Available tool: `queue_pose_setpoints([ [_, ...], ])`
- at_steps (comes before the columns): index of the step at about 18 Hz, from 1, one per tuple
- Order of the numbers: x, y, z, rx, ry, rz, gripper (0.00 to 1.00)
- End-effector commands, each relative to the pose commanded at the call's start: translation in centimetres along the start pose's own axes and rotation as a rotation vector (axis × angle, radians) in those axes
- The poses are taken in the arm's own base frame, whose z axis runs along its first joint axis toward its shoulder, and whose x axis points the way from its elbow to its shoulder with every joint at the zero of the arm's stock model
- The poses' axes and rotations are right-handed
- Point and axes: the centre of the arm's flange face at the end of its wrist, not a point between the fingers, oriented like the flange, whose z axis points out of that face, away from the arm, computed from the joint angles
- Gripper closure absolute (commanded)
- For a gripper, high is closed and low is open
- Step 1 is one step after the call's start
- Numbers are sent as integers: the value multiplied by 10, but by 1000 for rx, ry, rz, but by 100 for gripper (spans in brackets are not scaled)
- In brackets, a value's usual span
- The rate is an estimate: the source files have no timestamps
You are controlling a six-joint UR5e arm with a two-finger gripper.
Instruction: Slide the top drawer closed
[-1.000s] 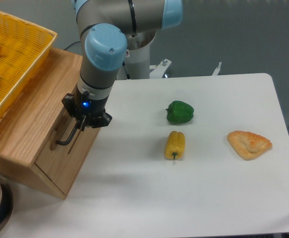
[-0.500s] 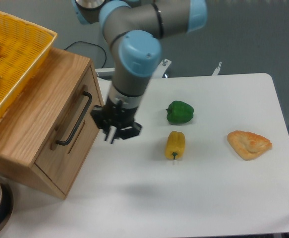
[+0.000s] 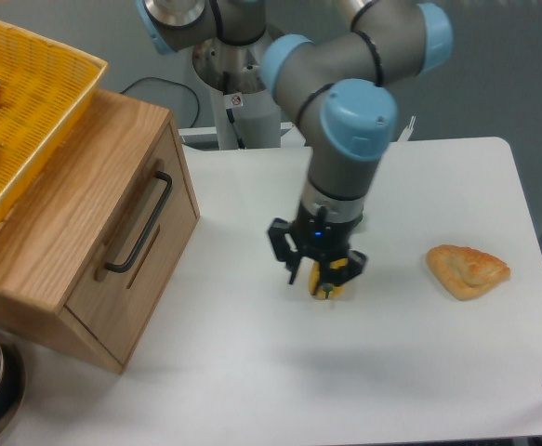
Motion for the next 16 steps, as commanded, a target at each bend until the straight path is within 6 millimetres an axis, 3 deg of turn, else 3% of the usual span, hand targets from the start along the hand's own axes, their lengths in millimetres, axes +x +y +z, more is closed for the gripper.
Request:
queue_pose_setpoints([
  [2,-10,13,9,-77,-22,56,0],
  [7,-33,35,32,-315,-51,385,0],
  [9,-53,58,33,-314,-40,382,0],
  [13,-91,85,38,-297,-24,413,0],
  [16,-104,85,40,-293,-25,454,0],
])
